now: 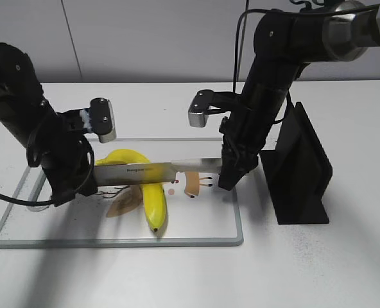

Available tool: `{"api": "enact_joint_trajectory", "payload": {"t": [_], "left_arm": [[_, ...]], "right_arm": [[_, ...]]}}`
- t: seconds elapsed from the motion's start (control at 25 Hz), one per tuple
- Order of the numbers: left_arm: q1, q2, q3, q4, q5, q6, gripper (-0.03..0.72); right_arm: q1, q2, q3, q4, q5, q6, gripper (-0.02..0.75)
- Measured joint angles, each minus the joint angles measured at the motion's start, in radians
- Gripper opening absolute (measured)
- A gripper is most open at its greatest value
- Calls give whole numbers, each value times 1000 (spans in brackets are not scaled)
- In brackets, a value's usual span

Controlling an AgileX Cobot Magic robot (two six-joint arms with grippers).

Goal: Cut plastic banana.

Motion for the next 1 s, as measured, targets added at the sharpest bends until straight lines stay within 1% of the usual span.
{"api": "enact_joint_trajectory", "payload": {"t": [0.24,0.48,0.68,1.0], "left_arm": [[-2,-39,11,12,7,-5,0],[-3,-227,11,55,12,-8,0],[-3,-347,11,55,40,15,0],[-5,-406,11,50,58,26,0]], "right_arm": [[5,-24,-15,-12,-1,0,237],[5,-152,-47,-16,3,0,238],[9,-245,-70,-16,39,1,239],[11,-294,-85,-16,56,0,239]]}}
